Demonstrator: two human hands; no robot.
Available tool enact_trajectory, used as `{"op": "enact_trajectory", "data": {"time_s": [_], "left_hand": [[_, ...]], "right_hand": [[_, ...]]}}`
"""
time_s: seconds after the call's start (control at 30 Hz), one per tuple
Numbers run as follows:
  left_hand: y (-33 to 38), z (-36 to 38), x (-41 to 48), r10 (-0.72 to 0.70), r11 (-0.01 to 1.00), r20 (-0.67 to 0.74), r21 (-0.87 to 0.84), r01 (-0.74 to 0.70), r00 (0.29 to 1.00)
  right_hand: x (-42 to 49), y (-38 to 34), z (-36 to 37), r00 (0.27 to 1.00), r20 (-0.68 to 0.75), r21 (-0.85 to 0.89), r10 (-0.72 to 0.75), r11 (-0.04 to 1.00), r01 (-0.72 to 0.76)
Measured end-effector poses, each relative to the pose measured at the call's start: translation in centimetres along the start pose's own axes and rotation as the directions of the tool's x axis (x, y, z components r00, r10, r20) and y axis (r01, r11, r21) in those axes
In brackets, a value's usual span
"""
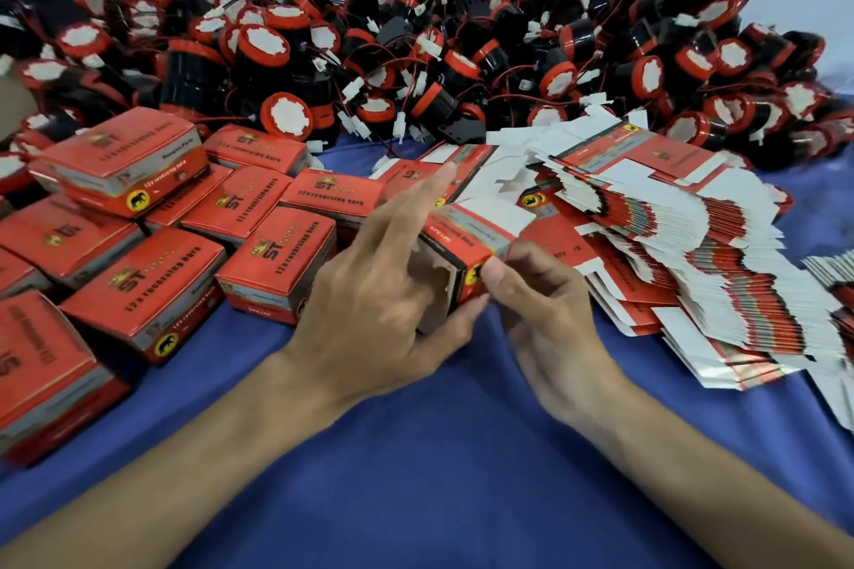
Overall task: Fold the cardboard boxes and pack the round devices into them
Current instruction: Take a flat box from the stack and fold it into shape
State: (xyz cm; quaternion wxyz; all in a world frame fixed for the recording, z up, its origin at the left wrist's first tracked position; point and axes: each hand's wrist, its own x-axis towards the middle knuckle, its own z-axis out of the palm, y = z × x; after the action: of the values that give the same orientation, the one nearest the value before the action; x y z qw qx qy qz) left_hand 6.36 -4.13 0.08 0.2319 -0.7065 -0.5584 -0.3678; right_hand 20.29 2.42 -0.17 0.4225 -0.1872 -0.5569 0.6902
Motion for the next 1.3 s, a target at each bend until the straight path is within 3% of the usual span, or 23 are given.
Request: {"op": "enact_trajectory", "data": {"time_s": [0.2,0.33,0.4,0.47,0.53,0.57,0.63,0.77,0.97,1.13,1.3], "left_hand": [[-0.1,0.2,0.3,0.243,0.968,-0.109,0.093,-0.233,0.964],[-0.9,0.2,0.1,0.325,0.944,-0.239,0.019,-0.330,0.915],[-0.9,0.5,0.0,0.197,0.967,-0.221,-0.114,-0.226,0.955],[-0.3,0.8,-0.2,-0.101,0.934,-0.096,-0.351,0.061,0.990],[0.4,1.0,-0.4,-0.360,0.716,0.146,-0.590,0.373,0.921],[0.4,1.2,-0.6,-0.414,0.584,0.252,-0.663,0.467,0.875],[0.2,1.3,-0.8,-0.438,0.467,0.328,-0.713,0.523,0.837],[-0.1,1.2,-0.5,-0.424,0.554,0.244,-0.691,0.463,0.872],[0.1,1.1,-0.8,-0.439,0.576,0.227,-0.672,0.466,0.870],[0.0,1.1,-0.8,-0.449,0.521,0.236,-0.714,0.467,0.862],[0.4,1.3,-0.9,-0.386,0.587,0.230,-0.686,0.430,0.893]], "right_hand": [[0.2,-0.3,0.0,0.995,-0.092,0.114,0.040,0.993,-0.030],[0.3,-0.4,-0.2,0.986,-0.145,0.129,0.082,0.990,-0.064],[0.4,-0.3,-0.4,0.985,-0.151,0.127,0.085,0.990,-0.066],[0.4,-0.2,-0.3,0.987,-0.135,0.101,0.086,0.992,-0.073],[0.2,-0.1,-0.2,0.991,-0.102,0.092,0.086,0.993,-0.076],[0.1,0.0,-0.1,0.993,-0.081,0.094,0.089,0.992,-0.081],[0.0,-0.1,0.0,0.996,-0.037,0.089,0.083,0.993,-0.080],[-0.1,0.1,0.0,0.999,0.038,0.075,0.038,0.996,-0.040],[-0.1,-0.1,-0.1,0.995,0.092,-0.027,-0.038,0.999,0.040],[-0.5,0.2,0.4,0.997,0.018,-0.145,-0.075,0.986,0.077],[-1.0,0.4,1.0,0.977,-0.079,-0.315,-0.196,0.935,0.163]]}}
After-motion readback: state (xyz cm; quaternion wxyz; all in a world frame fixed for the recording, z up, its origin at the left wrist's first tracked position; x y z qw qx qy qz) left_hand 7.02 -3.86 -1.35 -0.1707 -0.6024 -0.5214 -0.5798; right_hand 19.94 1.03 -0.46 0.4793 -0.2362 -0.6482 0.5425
